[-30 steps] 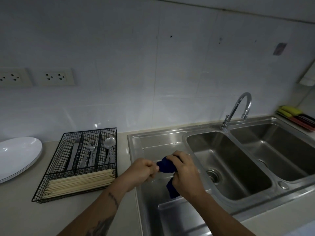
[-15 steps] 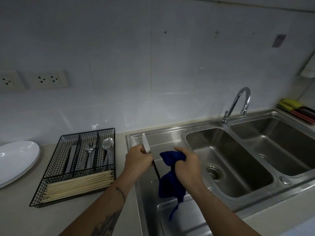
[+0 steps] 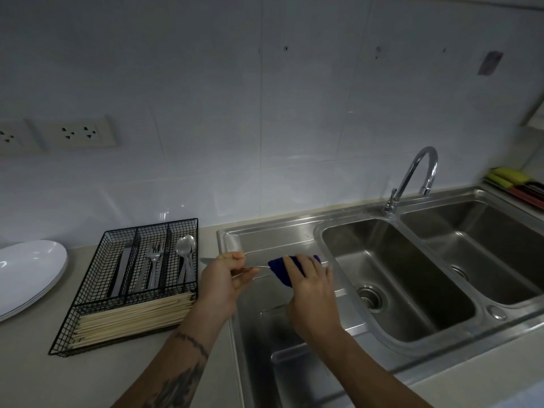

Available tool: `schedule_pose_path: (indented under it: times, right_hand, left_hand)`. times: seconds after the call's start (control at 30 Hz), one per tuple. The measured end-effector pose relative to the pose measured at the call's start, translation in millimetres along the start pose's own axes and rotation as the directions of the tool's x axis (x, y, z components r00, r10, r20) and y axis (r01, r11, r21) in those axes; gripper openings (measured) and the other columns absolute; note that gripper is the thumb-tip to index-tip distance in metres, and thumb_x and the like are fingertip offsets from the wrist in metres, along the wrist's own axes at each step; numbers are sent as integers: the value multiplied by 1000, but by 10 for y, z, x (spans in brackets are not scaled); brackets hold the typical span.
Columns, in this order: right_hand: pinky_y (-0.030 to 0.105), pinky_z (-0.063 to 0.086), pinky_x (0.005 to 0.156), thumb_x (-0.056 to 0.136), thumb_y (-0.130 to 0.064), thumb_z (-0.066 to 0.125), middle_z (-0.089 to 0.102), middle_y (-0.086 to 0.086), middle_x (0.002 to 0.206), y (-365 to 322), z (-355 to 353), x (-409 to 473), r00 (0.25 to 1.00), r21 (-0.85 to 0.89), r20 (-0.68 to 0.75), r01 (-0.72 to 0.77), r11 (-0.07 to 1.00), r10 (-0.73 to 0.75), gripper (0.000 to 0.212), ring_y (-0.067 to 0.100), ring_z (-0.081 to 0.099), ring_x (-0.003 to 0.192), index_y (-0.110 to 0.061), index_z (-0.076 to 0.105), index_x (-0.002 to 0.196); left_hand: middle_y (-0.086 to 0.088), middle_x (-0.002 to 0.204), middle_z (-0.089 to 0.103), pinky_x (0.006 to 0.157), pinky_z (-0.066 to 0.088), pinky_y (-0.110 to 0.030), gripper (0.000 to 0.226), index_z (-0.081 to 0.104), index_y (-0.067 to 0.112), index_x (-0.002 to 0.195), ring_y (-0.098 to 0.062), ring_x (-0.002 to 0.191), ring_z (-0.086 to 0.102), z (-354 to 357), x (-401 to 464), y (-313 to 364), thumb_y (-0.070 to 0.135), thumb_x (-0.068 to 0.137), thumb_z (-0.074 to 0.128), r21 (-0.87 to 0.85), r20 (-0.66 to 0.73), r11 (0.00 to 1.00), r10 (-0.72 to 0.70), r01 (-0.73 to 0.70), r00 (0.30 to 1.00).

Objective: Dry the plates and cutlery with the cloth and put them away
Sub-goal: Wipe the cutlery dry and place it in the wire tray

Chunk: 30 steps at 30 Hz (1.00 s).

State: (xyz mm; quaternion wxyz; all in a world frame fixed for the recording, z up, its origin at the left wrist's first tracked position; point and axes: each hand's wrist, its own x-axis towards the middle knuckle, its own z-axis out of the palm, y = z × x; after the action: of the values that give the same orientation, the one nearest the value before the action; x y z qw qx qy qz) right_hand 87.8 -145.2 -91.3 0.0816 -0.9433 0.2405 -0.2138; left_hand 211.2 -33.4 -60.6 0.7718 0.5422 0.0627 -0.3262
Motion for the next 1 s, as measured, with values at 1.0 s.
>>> schedule_pose_path:
  times: [1.0]
  right_hand:
    - [55,36,106,42,1,81,58,10,130,-621,336,140,926,102,-12,376,921,-377,90,34,54,120,-11,57,129]
  left_hand:
    - [-14,73,68,71,56,-35,8,64,-4,94,-25,72,68,-566,-12,143,2,93,58,-150,-168,988,6,-32,986]
